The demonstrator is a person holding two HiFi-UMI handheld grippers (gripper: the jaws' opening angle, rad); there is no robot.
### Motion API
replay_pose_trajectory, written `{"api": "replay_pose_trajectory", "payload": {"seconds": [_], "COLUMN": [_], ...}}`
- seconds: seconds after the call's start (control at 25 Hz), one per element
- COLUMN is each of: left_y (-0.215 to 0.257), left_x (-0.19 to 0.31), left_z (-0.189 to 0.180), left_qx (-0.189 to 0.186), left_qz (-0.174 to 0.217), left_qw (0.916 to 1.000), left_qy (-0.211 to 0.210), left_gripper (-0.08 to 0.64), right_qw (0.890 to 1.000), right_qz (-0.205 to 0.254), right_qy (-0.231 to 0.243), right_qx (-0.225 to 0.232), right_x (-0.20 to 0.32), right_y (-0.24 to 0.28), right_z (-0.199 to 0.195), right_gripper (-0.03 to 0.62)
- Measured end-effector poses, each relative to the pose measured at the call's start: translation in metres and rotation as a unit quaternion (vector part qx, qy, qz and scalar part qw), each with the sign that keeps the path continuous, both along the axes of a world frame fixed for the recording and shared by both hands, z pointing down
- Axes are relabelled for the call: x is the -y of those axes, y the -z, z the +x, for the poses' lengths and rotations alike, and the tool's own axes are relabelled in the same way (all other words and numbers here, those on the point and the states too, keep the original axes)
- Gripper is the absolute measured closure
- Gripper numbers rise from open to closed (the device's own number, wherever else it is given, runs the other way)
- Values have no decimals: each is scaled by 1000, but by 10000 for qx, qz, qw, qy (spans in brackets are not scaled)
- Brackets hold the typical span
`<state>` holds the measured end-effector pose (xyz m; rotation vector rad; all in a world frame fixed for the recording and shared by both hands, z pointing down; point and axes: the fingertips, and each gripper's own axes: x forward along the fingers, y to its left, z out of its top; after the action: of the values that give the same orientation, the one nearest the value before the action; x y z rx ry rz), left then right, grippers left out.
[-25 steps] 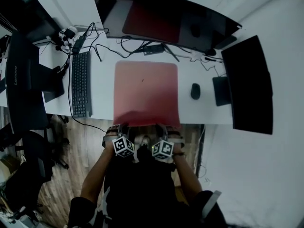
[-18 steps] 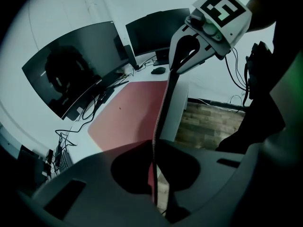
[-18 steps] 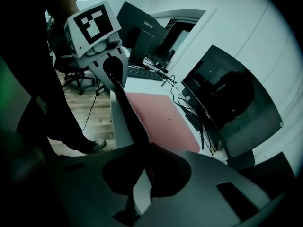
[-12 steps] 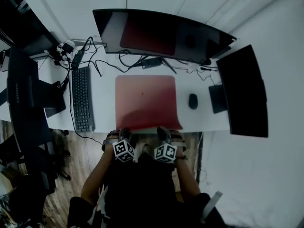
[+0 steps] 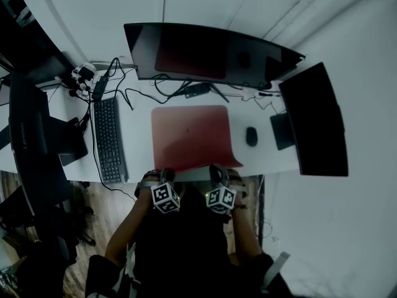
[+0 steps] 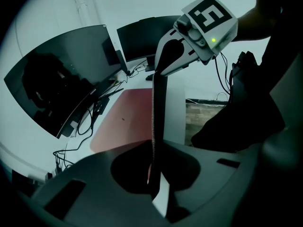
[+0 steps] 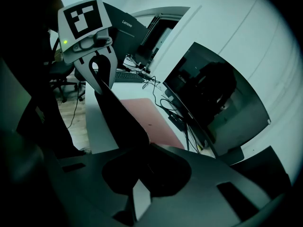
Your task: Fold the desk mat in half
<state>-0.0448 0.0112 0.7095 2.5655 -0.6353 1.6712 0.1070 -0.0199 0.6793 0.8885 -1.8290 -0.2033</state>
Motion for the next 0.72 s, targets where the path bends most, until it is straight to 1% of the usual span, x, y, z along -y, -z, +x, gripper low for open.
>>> {"api": "replay_pose_trajectory", "payload": {"seconds": [0.16,0.28,0.52,0.72], "left_y": [15,22,35,36], "left_x": [15,24,42,58], "left_z": [-1,-2,-4,-7], "left_qx": [22,46,105,216], "left_qz": [230,316,475,589], "left_qw": [9997,9995,9988,9980], "left_qy": [-76,-77,-13,75], "left_gripper": [538,539,538,539], "right_qw": [9999,9998,9998,9994], "right_qz": [92,160,114,86], "right_qy": [-74,-83,43,213], "right_qx": [6,41,162,240], "right_x": [7,13,30,47], "right_y": [10,14,35,42], "right_z": [0,1,-3,-5], "right_gripper": [574,574,574,574]}}
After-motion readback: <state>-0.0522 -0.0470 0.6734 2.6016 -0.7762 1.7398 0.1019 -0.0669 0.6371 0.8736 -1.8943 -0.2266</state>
